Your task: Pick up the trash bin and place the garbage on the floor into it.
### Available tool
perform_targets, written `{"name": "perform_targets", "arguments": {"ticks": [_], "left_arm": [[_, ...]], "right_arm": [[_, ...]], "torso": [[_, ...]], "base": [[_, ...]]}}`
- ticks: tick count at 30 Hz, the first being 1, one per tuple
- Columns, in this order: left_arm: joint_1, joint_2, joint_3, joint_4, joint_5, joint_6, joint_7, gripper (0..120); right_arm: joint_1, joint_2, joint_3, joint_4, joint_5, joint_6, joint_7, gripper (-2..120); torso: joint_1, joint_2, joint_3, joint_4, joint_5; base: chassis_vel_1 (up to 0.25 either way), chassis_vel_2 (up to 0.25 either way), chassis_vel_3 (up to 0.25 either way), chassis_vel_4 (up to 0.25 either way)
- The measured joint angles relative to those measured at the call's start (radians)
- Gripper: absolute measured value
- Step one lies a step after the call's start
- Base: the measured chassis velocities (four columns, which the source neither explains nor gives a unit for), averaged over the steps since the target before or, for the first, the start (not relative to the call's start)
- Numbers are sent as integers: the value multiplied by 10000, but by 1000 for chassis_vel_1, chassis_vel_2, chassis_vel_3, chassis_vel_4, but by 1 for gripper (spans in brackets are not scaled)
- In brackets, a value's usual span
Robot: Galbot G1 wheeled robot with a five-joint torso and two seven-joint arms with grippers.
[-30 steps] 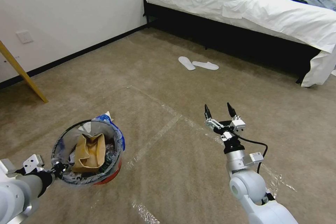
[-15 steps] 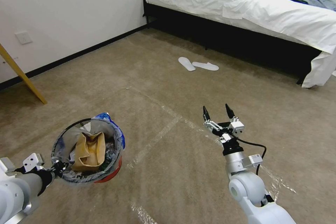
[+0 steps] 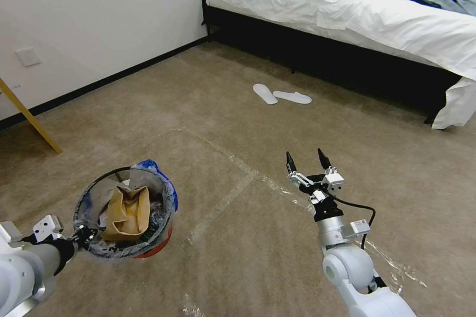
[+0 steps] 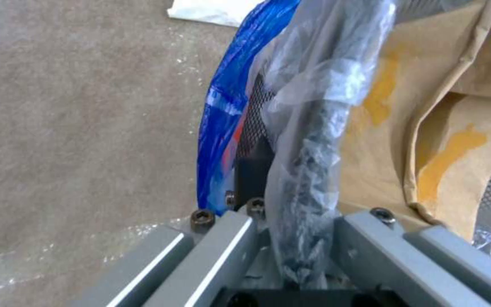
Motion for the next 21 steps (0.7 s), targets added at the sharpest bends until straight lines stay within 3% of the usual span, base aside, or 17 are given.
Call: {"name": "perform_targets", "arguments": {"ticks": [21], "left_arm": [[-162,63,61,115,-82,-61,1,0]], "right_arm": [[100,74,-112,-174,-115,55,-23,100]], "torso": [[0,0,0,0,1]], "base": [[-84,89,85,-85]]}}
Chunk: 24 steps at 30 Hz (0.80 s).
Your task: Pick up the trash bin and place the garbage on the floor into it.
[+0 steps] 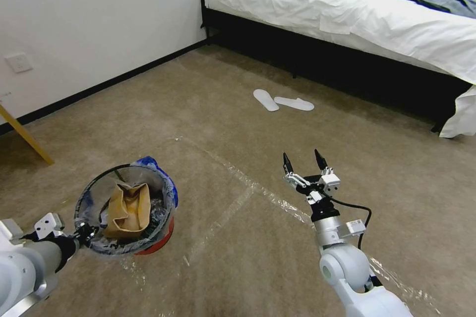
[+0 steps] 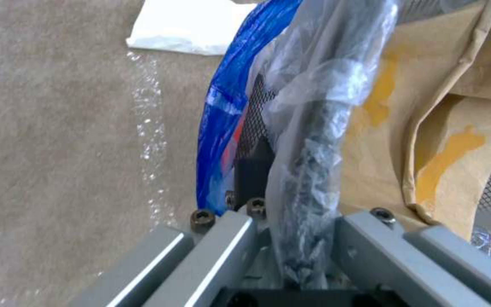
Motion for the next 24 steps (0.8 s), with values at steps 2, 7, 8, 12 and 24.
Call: {"name": "perform_targets", "arguments": {"ticks": [2,7,8,12,24], "left_arm": [[-30,4,22,14,-10,-8,0,0],[-40,-6,36,28,-14,-9,-1,0],[-40,-9,37,29,-16,-10,-1,0],[-18,-12,31,19,-24,-10,-1,0],[80,-8,-75,-64,-65,-10,-24,0]], "right_arm": [[2,-21,0,-14,0,8,0,100],[2,-68,2,-17,9,18,-12,100],[8,-90,4,-23,12,25,-23,100],[36,-116,3,-56,12,38,-32,100],[113,-159,-20,-166,42,112,-69,100]], "torso": [[0,0,0,-1,0],[-1,0,0,0,0],[0,0,0,-1,-1],[0,0,0,0,0],[0,0,0,0,-1]], "base": [[-85,86,79,-79],[-98,81,89,-82],[-98,75,82,-91],[-106,96,100,-92],[-102,104,99,-101]]}}
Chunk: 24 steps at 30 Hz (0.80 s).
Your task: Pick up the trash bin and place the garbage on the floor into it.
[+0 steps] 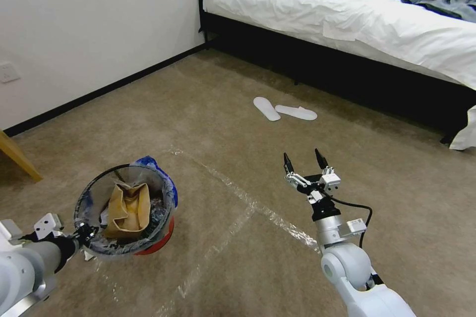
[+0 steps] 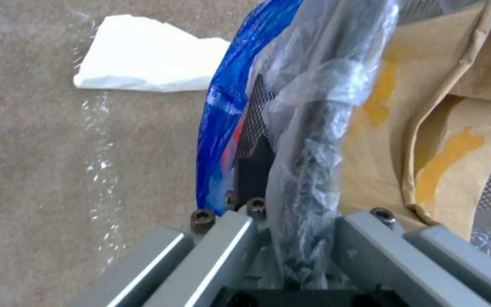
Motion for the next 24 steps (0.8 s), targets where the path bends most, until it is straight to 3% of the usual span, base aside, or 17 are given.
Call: {"name": "perform_targets", "arguments": {"ticks": [24], "left_arm": [[-172,76,-23,97,-139,-30,-50,0]], "right_arm": [[405,69,-323,-241,52,10,-20,100]], "torso": [[0,0,0,0,1]], "base": [[-115,107,104,-111]]}}
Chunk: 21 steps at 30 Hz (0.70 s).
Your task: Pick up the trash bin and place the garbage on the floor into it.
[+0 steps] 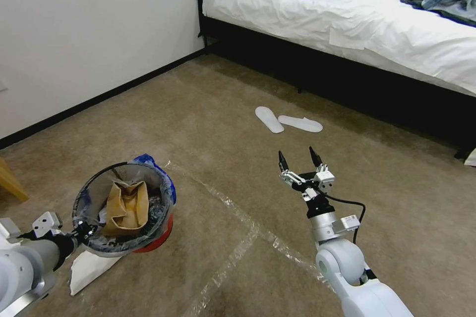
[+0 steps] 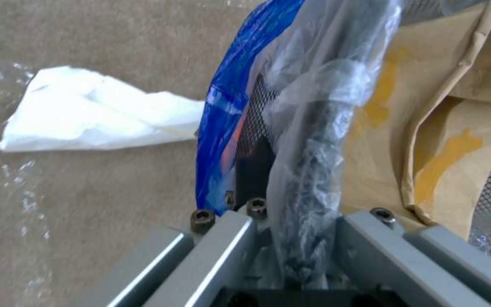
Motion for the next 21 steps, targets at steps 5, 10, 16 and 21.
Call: {"name": "perform_targets", "arguments": {"ticks": [5,10,16,21], "left_arm": [[-38,20,8,24,-36,-4,-15,0],[-47,-14,49,46,-25,-4,-21,0],[-48,-15,47,49,-18,-6,-23,0],[-54,-15,52,48,-10,-11,-20,0]], "right_arm": [[21,4,-21,-37,6,0,-7,100],[32,20,-35,-73,10,14,-28,100],[44,20,-37,-80,12,21,-32,100],[48,24,-33,-98,5,39,-32,100]], "torso": [[0,0,0,0,-1],[0,0,0,-1,0],[0,0,0,0,1],[0,0,0,-2,0]], "base": [[-122,111,130,-118],[-125,119,119,-116],[-115,118,126,-125],[-129,128,138,-135]]}}
